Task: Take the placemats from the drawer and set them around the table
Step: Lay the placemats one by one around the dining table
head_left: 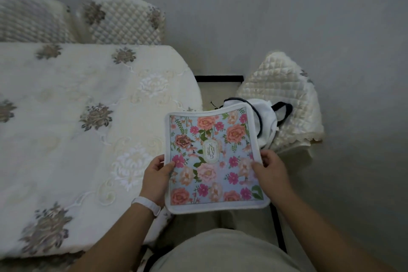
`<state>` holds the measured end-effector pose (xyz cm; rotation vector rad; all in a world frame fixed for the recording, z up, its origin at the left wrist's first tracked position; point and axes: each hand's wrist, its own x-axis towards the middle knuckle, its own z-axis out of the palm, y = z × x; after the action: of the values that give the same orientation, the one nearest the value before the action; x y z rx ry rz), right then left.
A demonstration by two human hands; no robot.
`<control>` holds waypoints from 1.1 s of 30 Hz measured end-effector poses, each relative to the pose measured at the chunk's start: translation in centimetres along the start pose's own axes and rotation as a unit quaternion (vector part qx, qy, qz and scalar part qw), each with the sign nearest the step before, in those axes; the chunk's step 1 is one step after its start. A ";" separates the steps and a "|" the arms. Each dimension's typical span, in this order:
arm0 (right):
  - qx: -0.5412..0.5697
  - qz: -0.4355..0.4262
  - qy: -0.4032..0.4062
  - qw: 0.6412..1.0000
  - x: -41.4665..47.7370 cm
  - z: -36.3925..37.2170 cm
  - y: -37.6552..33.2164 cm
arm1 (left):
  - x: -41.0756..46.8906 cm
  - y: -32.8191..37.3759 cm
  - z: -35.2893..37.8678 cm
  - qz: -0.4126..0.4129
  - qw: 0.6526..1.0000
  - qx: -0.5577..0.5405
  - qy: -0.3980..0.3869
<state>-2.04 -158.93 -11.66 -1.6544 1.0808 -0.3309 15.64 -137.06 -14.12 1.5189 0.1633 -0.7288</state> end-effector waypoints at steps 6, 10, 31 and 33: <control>-0.002 -0.014 -0.028 0.999 6.9 -3.5 -0.2 | 2.0 1.3 6.6 0.000 1.000 0.013 0.017; 0.015 0.001 -0.052 0.999 10.9 -5.2 0.5 | 3.2 2.4 9.6 0.022 0.999 0.029 0.035; -0.037 -0.020 -0.218 0.975 17.2 5.1 -4.6 | 4.3 1.4 2.3 -0.012 0.973 -0.099 0.208; -0.052 -0.023 -0.220 0.974 17.5 6.0 -5.3 | 5.3 1.5 1.4 -0.011 0.974 -0.107 0.202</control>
<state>14.19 -168.82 -14.51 -1.7418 0.7357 0.0667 20.06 -140.28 -15.51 1.4432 0.5484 -0.3973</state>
